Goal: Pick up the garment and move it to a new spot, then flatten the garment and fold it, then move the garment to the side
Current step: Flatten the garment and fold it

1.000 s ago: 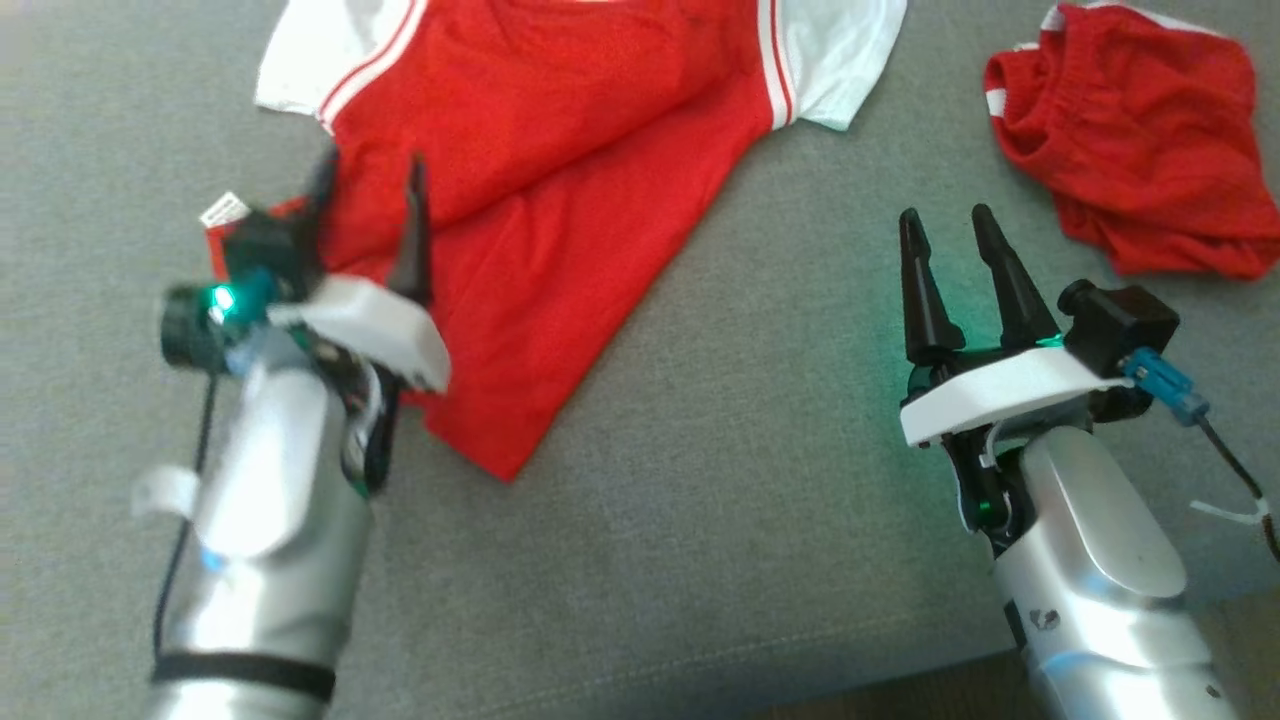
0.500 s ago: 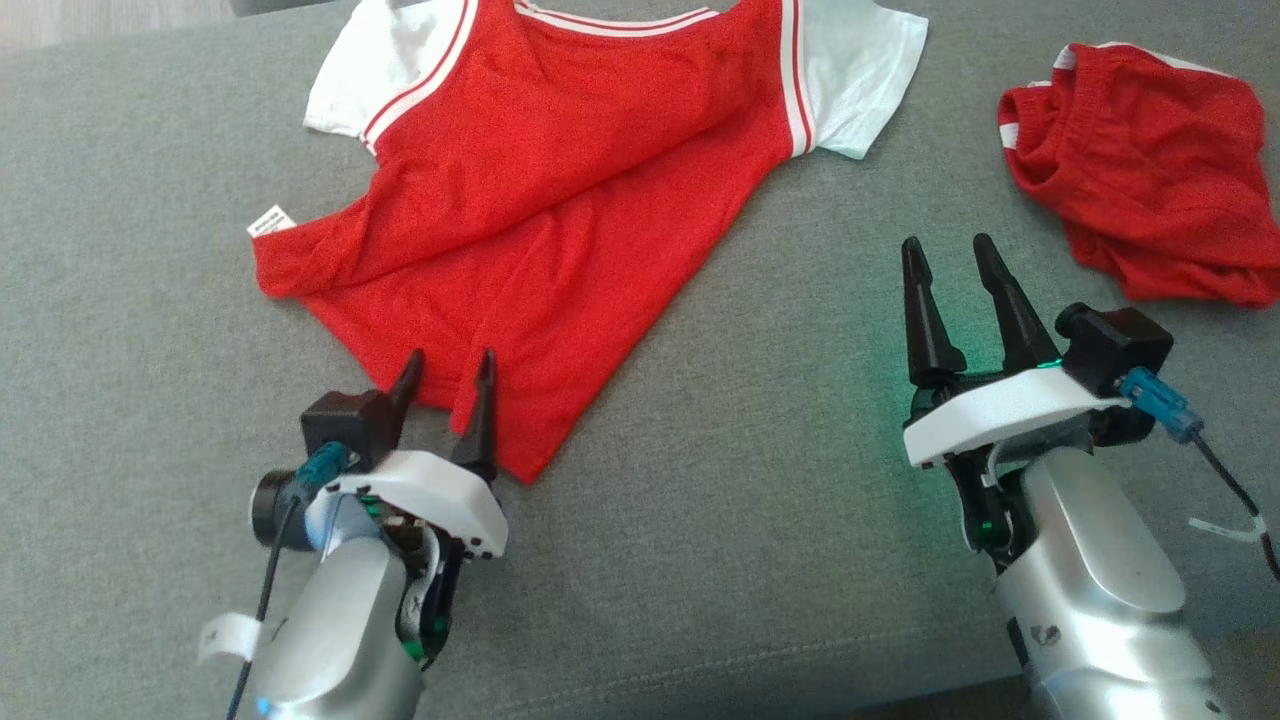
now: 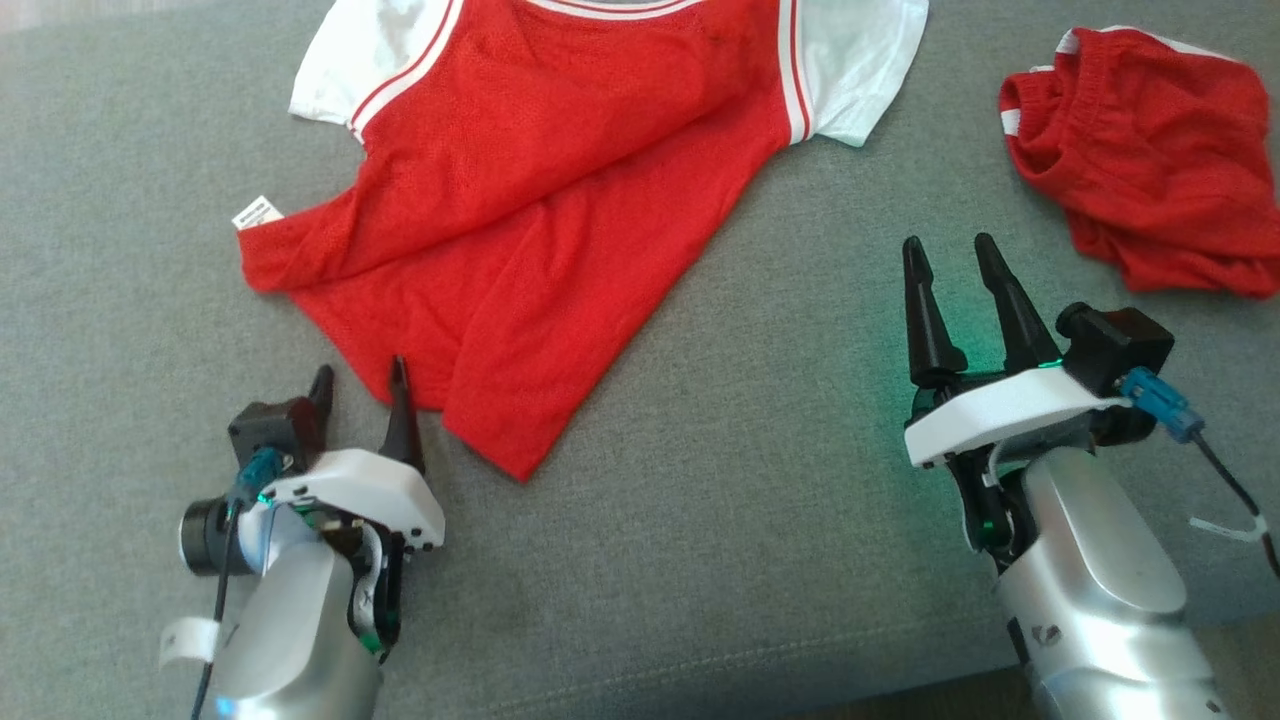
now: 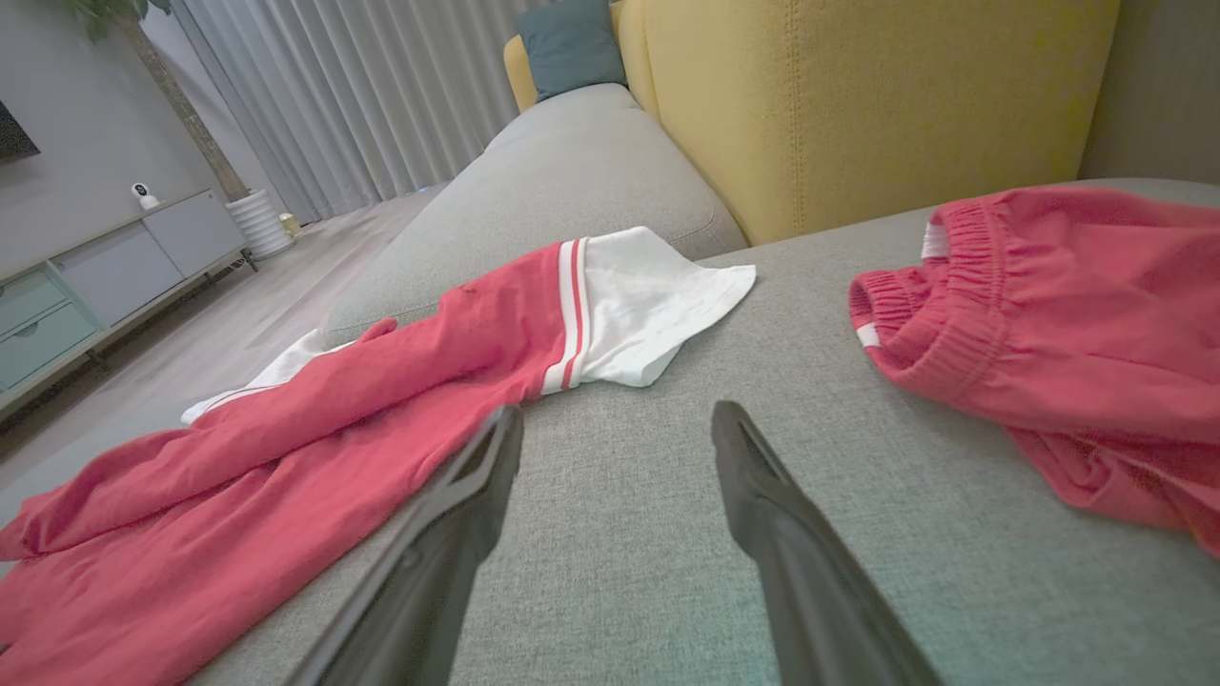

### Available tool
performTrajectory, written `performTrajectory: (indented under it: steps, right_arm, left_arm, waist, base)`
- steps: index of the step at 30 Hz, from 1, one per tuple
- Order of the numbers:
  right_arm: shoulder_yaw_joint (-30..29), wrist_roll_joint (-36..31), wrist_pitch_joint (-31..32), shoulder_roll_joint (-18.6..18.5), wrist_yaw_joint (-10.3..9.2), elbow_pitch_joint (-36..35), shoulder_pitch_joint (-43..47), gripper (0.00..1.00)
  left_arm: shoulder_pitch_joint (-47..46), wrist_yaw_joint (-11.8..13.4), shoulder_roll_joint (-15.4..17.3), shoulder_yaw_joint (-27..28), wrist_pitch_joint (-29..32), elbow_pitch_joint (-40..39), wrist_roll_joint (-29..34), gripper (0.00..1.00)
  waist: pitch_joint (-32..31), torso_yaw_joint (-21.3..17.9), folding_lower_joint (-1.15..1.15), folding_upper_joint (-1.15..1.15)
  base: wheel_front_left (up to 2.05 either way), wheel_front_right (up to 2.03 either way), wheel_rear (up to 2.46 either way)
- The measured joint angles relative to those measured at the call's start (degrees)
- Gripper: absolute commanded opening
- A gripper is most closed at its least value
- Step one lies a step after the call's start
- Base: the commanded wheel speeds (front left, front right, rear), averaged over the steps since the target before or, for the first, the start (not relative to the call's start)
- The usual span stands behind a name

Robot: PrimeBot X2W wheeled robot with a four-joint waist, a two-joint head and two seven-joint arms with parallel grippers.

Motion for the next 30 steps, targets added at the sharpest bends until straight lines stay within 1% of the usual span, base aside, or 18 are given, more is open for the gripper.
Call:
performTrajectory:
  steps: [4,5,7,8,10,12,14,17,20,23,25,28,30]
  right_arm:
    - [0.03,0.0,0.0,0.0,0.0,0.0,-0.08,1.0]
    - [0.04,0.0,0.0,0.0,0.0,0.0,-0.12,1.0]
    - [0.03,0.0,0.0,0.01,0.0,-0.01,-0.24,1.0]
    - [0.03,0.0,0.0,0.0,0.0,-0.03,-0.27,1.0]
    - [0.04,0.01,0.0,0.01,0.0,-0.04,-0.26,1.0]
    - [-0.05,0.08,0.0,0.0,0.0,-0.03,-0.27,1.0]
    - [-0.22,0.1,0.0,0.0,0.0,-0.03,-0.27,1.0]
    - [-0.52,0.1,0.0,0.01,0.0,-0.02,-0.27,1.0]
    - [-0.82,0.11,0.0,0.0,0.0,-0.03,-0.26,1.0]
    - [-0.86,0.53,0.0,0.0,0.0,-0.05,-0.26,1.0]
    - [-0.87,0.54,0.0,0.0,0.0,-0.08,-0.26,1.0]
    - [-0.87,0.54,0.0,0.01,0.0,-0.15,-0.25,1.0]
    - [-0.86,0.54,0.0,0.0,0.0,-0.22,-0.25,1.0]
  left_arm:
    - [-3.02,-2.36,-0.02,-0.37,-0.54,4.36,0.29,1.0]
    - [-4.17,-2.88,0.0,-0.47,-0.54,5.59,0.29,0.8]
    - [-6.27,-4.09,0.0,-0.71,-0.54,7.69,-0.01,0.02]
    - [-7.1,-4.48,0.04,-1.0,-0.54,8.53,-0.12,0.0]
    - [-8.42,-5.34,0.03,-1.78,-0.53,9.73,-0.12,0.0]
    - [-9.26,-5.63,-0.03,-2.13,-0.53,10.82,-0.11,0.0]
    - [-9.55,-5.57,0.1,-2.25,-0.53,10.96,0.64,0.0]
    - [-9.95,-5.26,1.3,-2.21,-0.41,10.72,1.99,0.0]
    - [-10.76,-5.04,4.41,-1.43,0.03,9.67,2.78,0.0]
    - [-13.62,-4.74,9.26,0.33,0.03,8.98,3.46,0.0]
    - [-16.05,-4.6,11.87,1.08,0.03,9.02,3.54,0.0]
    - [-18.91,-4.3,13.79,1.54,0.02,9.73,4.37,0.0]
    - [-20.3,-4.94,14.78,1.33,0.02,10.85,4.88,0.0]
  waist:
    - [0.58,-0.14,0.0,0.0]
    - [0.77,-0.18,0.0,0.0]
    - [1.09,-0.29,0.0,0.0]
    - [1.23,-0.34,0.0,0.0]
    - [1.52,-0.46,0.0,0.0]
    - [1.55,-0.48,0.0,0.0]
    - [1.38,-0.45,0.0,0.0]
    - [1.15,-0.45,0.0,0.0]
    - [0.96,-0.38,0.0,0.0]
    - [0.84,-0.39,0.0,0.0]
    - [0.82,-0.45,0.0,0.0]
    - [0.91,-0.56,0.0,0.0]
    - [1.18,-0.65,0.0,0.0]
  base:
    - [0.0,0.0,0.0]
    - [0.0,0.0,0.0]
    - [0.0,0.0,0.0]
    - [0.0,0.0,0.0]
    - [0.0,0.0,0.0]
    - [0.0,0.0,0.0]
    - [0.0,0.0,0.0]
    - [0.0,0.0,0.0]
    - [0.0,0.0,0.0]
    - [0.0,0.0,0.0]
    - [0.0,0.0,0.0]
    - [0.0,0.0,0.0]
    - [0.0,0.0,0.0]
